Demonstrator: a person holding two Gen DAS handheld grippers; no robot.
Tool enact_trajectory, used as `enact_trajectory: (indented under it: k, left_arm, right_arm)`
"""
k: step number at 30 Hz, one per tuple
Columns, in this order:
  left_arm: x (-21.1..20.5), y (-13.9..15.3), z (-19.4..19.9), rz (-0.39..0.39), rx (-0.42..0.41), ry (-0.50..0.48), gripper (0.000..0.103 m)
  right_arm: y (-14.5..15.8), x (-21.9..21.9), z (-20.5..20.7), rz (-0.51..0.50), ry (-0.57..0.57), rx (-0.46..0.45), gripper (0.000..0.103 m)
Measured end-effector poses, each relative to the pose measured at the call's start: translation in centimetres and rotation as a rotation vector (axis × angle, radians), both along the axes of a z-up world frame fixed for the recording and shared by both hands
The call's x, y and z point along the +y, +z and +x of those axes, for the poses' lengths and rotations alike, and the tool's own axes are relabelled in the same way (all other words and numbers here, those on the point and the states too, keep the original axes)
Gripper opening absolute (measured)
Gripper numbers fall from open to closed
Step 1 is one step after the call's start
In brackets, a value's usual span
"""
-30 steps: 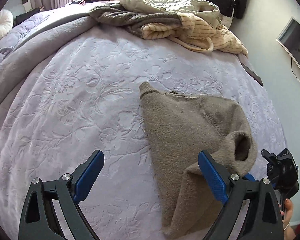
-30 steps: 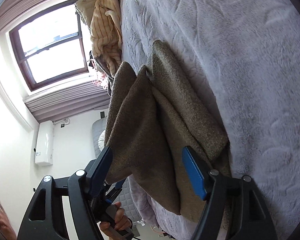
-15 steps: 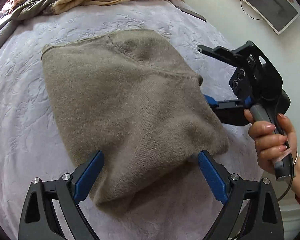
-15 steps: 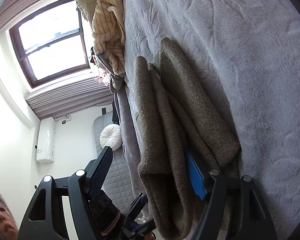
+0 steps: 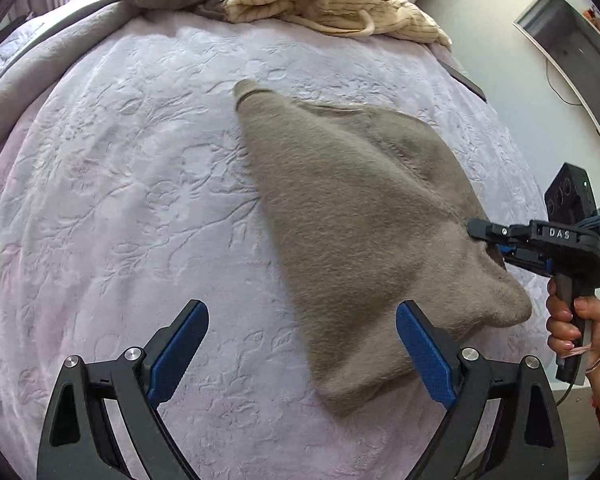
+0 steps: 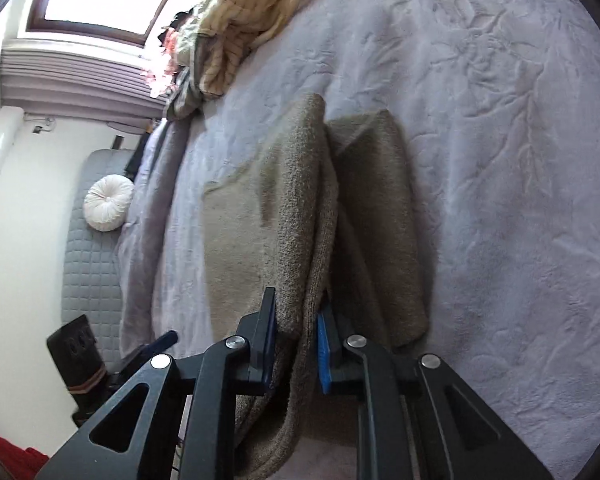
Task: Fold small clothes
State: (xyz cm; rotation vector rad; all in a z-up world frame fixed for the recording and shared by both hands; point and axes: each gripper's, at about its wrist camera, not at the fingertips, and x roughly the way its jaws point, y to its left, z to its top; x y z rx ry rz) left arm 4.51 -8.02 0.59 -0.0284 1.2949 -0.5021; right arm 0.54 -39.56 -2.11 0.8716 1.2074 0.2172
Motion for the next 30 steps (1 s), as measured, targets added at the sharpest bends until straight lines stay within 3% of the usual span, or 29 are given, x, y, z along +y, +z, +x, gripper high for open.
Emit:
enact_trajectory:
  k: [3, 6, 10, 14, 15, 16, 17, 21, 23, 25, 27, 30]
  left_arm:
    - [1.0, -1.3, 0.2, 0.007, 0.046, 0.040, 0.095]
    - [1.5, -2.6, -0.1, 0.010, 0.078, 0.038, 0.095]
    - [1.3, -4.3, -0.1, -0.005, 0.129, 0.028, 0.095]
    - [1.4, -5.4, 0.5, -0.035, 0.174, 0.041, 0.095]
    - [1.4, -5.4, 0.7, -0.034, 0.175, 0.043, 0.095]
    - [1.4, -5.3, 0.7, -0.033, 0.172, 0.039, 0.095]
    - [1.4, -4.8, 0.7, -0.035, 0.163, 0.028, 0.095]
    - [0.8, -3.4, 0.3, -0.042, 0.118, -0.055, 0.095]
    - [-0.2, -3.7, -0.4, 0.011, 0.097, -0.125, 0.095]
    - [-1.5, -4.8, -1.4, 0.085, 0.084, -0.196, 0.095]
    - [-2.3, -6.1, -2.4, 0.136, 0.064, -0.239, 0.095]
    - [-1.9, -6.7, -2.9, 0.148, 0.060, -0.233, 0.096]
  right_arm:
    - [-1.9, -1.1, -1.2, 0.007, -0.052, 0.069, 0.031]
    - [-0.4, -1.9, -3.5, 0.093, -0.090, -0.013, 0.047]
    - [2.0, -0.5, -5.5, 0.109, 0.046, -0.068, 0.048]
    - [0.8, 1.7, -4.8, 0.077, 0.167, -0.006, 0.048]
    - [0.2, 2.3, -4.5, 0.078, 0.184, 0.003, 0.043]
    - [-0.1, 2.9, -4.0, 0.068, 0.208, 0.017, 0.011]
    - [-0.1, 3.6, -3.8, 0.043, 0.243, 0.032, 0.006]
    - [4.3, 5.1, -3.1, 0.044, 0.383, -0.100, 0.005]
    - [5.9, 4.7, -2.9, -0.007, 0.419, -0.122, 0.005]
    - [5.0, 4.1, -3.0, -0.131, 0.452, -0.056, 0.005]
    - [2.1, 3.9, -3.2, -0.224, 0.480, 0.044, 0.005]
    - [-1.5, 3.5, -4.2, -0.262, 0.466, 0.127, 0.005]
